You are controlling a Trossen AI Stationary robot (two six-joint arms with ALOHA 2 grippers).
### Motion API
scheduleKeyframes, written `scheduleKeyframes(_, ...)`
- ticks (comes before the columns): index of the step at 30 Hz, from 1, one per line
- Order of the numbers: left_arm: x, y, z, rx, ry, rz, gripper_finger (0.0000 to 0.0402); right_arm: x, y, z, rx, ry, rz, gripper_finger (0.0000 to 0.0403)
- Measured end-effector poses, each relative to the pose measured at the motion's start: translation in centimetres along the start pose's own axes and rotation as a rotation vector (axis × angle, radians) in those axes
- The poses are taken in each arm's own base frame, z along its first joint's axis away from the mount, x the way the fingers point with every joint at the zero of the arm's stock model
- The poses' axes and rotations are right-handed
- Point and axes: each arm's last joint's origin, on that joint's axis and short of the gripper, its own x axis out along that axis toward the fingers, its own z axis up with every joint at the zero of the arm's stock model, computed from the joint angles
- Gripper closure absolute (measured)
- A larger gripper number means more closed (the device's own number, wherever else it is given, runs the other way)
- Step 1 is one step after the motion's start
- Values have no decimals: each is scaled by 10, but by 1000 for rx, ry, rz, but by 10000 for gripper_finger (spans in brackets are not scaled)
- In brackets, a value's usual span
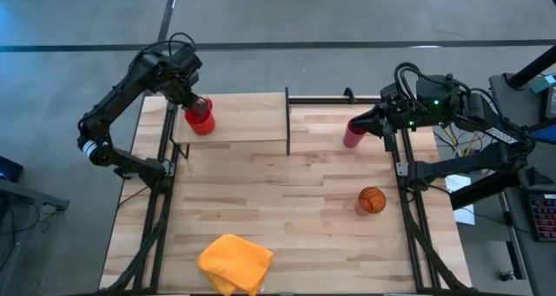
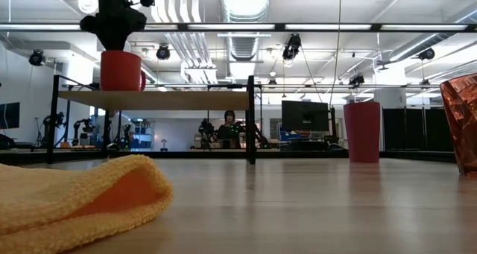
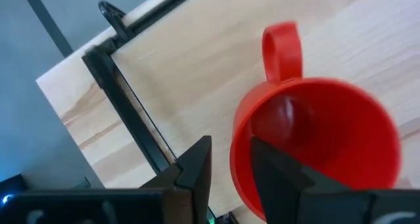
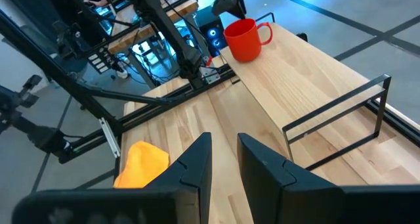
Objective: Stack small to large cups/mugs on shelf
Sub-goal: Put the orange cup on the shelf
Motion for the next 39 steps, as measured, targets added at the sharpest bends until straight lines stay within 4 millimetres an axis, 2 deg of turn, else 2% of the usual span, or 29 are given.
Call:
scheduleKeyframes(6,-27,0,2,2,-109,-39,311,0,0,0,0,0,0,335)
scheduleKeyframes(11,-56,-14,4,55,-233,-257,311,0,0,0,29,1,2,335)
scheduleKeyframes(18,-105,-65,3,287,-561,-557,311,4,-3,2,145,-3,-14,335)
scheduleKeyframes(23,-130,-104,0,511,-832,-696,311,5,-3,2,-26,-5,-18,335)
scheduleKeyframes(28,-128,-126,4,570,-862,-722,311,18,-5,3,-61,13,-60,335)
scheduleKeyframes(32,-119,-135,10,572,-824,-706,311,29,-10,-5,-80,125,-104,335)
scheduleKeyframes(36,-110,-144,16,582,-793,-702,311,32,-19,-24,-58,355,-197,335)
scheduleKeyframes(39,-107,-148,17,588,-781,-702,311,30,-25,-41,40,554,-289,335)
